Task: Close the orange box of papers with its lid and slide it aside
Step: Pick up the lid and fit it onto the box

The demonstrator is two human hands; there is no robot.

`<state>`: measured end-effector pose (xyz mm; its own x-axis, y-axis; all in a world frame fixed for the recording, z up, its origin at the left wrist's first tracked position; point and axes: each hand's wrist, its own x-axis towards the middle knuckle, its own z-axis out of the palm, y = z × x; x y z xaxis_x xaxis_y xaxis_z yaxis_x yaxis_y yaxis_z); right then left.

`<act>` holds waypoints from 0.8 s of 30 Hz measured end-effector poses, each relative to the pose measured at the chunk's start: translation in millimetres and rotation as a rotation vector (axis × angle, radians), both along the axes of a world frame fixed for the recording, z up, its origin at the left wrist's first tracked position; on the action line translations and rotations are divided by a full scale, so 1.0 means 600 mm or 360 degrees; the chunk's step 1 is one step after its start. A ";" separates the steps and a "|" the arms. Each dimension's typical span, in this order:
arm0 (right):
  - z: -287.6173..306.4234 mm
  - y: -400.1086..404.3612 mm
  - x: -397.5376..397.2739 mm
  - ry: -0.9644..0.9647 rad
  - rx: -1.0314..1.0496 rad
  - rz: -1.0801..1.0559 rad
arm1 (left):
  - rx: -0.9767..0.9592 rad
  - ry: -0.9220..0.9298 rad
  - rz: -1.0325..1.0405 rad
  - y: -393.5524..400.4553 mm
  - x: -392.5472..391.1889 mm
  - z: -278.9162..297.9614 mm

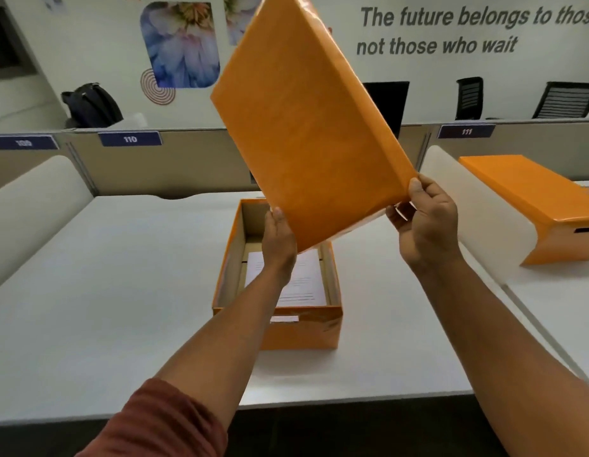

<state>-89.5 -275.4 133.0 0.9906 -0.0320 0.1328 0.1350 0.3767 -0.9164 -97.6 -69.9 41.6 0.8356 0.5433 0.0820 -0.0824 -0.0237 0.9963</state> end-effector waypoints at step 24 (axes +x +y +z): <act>-0.202 0.072 -0.058 0.0333 -0.1117 0.0397 | 0.0494 0.0674 0.0525 0.194 -0.137 -0.084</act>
